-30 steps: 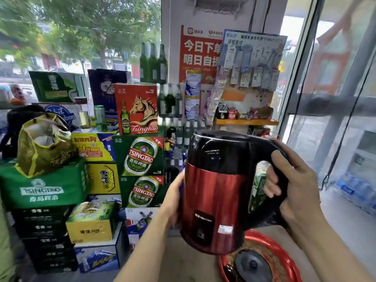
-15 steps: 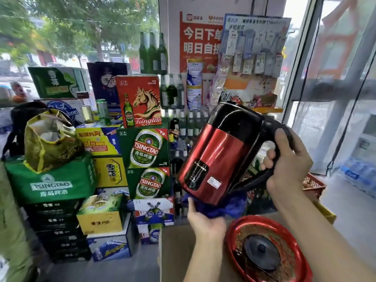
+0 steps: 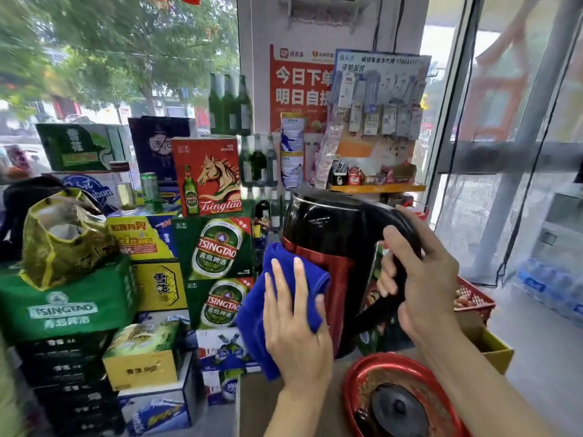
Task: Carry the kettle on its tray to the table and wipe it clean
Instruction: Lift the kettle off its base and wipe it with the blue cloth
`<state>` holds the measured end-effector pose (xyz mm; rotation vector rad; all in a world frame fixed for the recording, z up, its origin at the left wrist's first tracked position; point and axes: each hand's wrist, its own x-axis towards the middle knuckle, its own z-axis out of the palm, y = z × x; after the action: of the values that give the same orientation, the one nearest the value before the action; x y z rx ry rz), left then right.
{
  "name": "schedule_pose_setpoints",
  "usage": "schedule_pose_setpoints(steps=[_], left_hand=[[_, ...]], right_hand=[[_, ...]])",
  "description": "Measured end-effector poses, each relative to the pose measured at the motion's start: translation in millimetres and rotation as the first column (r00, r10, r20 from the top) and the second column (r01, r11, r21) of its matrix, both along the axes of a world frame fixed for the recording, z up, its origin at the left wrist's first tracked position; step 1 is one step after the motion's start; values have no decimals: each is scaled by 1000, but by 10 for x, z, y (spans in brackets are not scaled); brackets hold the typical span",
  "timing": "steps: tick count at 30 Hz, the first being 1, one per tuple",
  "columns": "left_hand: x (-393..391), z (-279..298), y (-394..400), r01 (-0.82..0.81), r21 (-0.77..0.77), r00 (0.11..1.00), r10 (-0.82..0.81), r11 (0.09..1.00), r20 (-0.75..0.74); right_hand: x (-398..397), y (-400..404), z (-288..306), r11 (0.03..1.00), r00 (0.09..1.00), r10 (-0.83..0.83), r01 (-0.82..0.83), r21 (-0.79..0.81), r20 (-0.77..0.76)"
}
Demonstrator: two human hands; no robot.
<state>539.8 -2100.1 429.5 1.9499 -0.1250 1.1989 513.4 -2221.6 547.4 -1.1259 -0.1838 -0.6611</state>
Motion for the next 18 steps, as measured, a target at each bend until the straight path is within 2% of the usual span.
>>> schedule_pose_setpoints(steps=[4, 8, 10, 13, 16, 18], left_hand=[[175, 362, 81, 30, 159, 988, -53, 987, 143], [231, 841, 128, 19, 95, 977, -39, 995, 208], [96, 716, 11, -43, 301, 966, -37, 953, 256], [-174, 52, -89, -7, 618, 972, -140, 786, 189], [-253, -340, 114, 60, 719, 976, -192, 692, 104], [-159, -218, 197, 39, 696, 978, -169, 717, 120]], right_hand=[[-15, -55, 65, 998, 999, 40, -38, 56, -21], [-94, -29, 35, 995, 995, 89, -91, -32, -43], [-110, -19, -4, 998, 996, 56, -57, -8, -72], [-94, -38, -34, 1000, 997, 5, -5, -6, -74], [-126, -85, -49, 997, 997, 27, -32, -70, -75], [-175, -125, -78, 990, 992, 84, -93, -107, -92]])
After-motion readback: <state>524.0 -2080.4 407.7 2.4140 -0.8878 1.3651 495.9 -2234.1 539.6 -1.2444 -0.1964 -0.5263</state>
